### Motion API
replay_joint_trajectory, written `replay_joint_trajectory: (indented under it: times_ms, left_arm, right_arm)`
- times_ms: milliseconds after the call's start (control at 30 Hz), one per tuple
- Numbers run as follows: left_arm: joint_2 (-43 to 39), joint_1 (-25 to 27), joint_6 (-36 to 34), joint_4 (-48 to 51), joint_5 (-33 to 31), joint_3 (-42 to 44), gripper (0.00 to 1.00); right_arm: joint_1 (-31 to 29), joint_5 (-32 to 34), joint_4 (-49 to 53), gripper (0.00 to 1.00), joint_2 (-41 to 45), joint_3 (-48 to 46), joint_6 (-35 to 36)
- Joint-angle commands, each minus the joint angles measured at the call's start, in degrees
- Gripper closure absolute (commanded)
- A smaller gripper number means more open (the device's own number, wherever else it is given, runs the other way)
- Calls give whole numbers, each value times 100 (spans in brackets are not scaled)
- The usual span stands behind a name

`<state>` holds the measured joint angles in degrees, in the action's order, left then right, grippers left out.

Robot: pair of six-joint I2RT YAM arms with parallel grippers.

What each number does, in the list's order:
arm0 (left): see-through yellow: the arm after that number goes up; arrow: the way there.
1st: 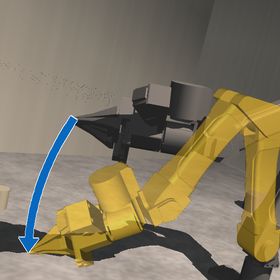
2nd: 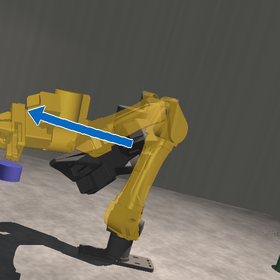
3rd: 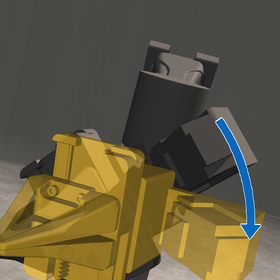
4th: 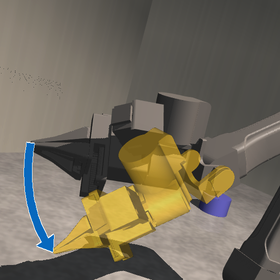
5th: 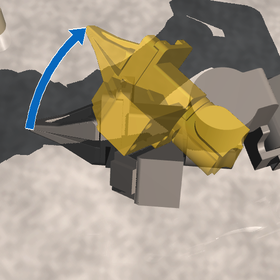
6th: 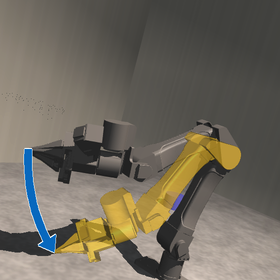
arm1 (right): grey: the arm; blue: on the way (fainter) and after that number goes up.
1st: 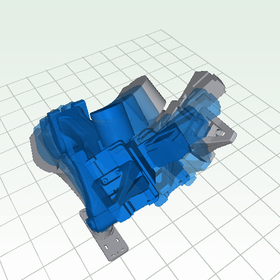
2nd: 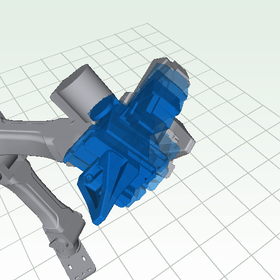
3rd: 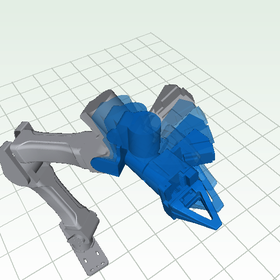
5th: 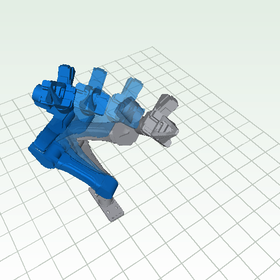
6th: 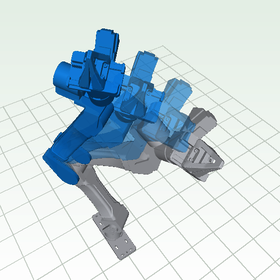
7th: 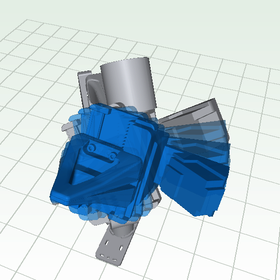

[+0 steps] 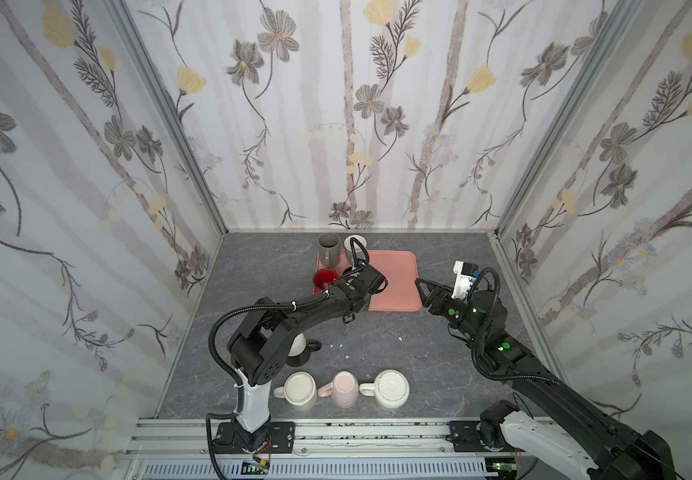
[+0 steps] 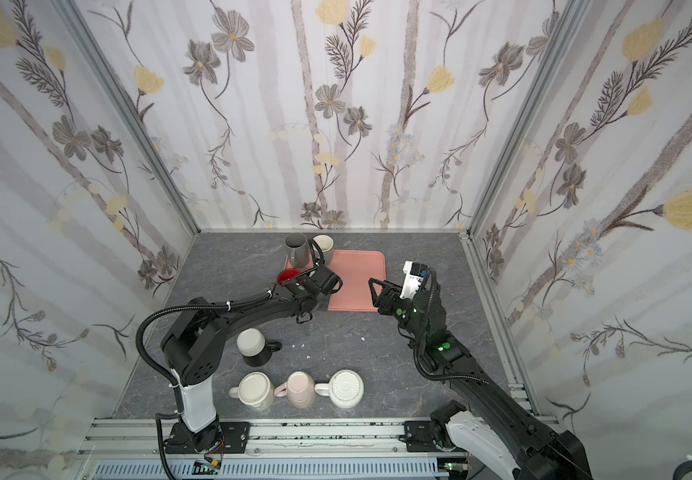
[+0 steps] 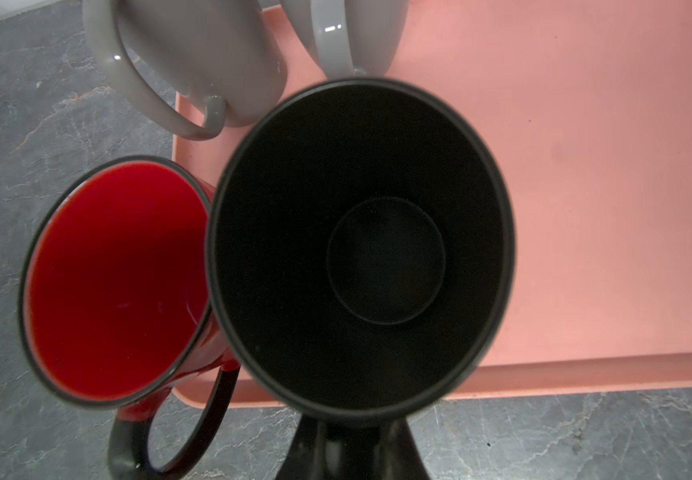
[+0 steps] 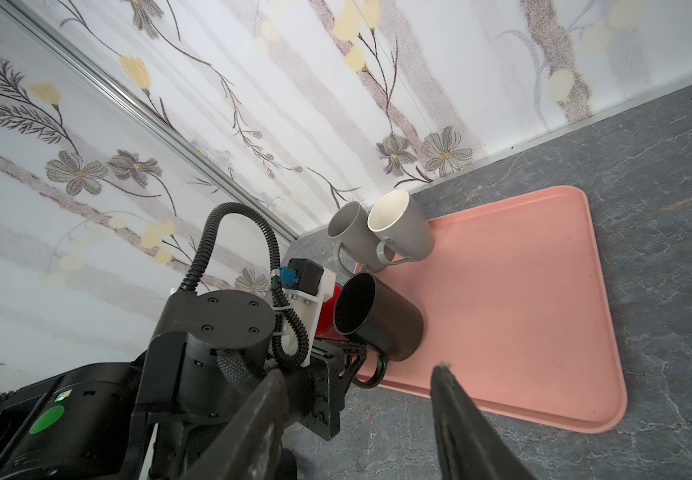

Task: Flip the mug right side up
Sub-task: 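Set the black mug upright on the tray beside the red mug with the left gripper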

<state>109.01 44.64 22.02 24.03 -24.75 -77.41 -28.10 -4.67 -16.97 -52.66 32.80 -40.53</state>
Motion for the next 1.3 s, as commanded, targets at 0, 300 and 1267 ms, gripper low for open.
replay_joint_trajectory:
  times_ms: [0, 300, 1267]
  left_arm:
    - [12, 10, 4, -127, -347, -30, 100]
    - [18, 36, 30, -159, -268, 38, 89]
    - [-3315, -69, 325, -1839, 352, 1758, 44]
  right_arm:
    - [17, -94, -159, 44, 19, -26, -86]
    - [41, -100, -143, 35, 59, -53, -133]
    - [-639, -1042, 159, 25, -885, 546, 890]
